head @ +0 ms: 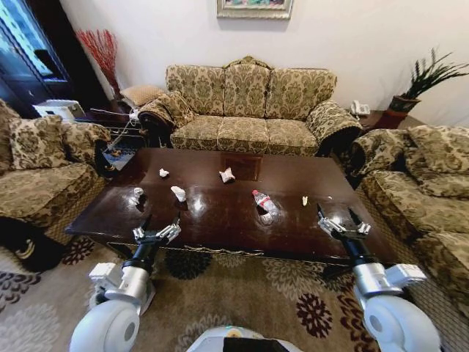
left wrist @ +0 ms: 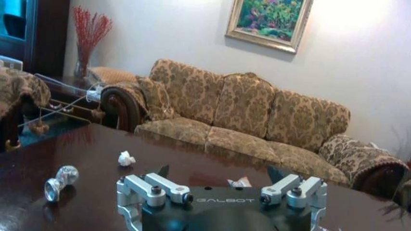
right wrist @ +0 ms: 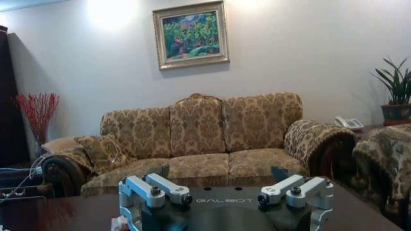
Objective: Move to the front of the table and place the trash on the table into the trash bin.
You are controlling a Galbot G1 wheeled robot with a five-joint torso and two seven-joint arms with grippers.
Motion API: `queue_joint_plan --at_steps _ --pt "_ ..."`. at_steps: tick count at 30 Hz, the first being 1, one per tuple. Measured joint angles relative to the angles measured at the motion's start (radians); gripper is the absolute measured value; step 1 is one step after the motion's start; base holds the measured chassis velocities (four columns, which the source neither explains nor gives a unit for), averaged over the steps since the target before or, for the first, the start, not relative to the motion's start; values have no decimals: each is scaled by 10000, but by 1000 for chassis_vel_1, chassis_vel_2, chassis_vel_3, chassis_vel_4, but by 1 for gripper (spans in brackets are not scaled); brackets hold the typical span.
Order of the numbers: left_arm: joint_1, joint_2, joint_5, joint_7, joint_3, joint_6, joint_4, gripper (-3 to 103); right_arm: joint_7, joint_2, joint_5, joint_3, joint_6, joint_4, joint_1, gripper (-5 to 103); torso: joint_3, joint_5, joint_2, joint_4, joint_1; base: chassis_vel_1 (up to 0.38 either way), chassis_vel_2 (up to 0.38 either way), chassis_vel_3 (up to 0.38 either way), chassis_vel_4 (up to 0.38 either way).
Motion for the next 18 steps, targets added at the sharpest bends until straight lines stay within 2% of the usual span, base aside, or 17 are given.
queue_joint_plan --at_steps 18 --pt "-12 -163 99 15 41 -6 40 100 -147 82 -104 -9 57 -116 -41 100 0 1 0 0 0 0 0 0 0"
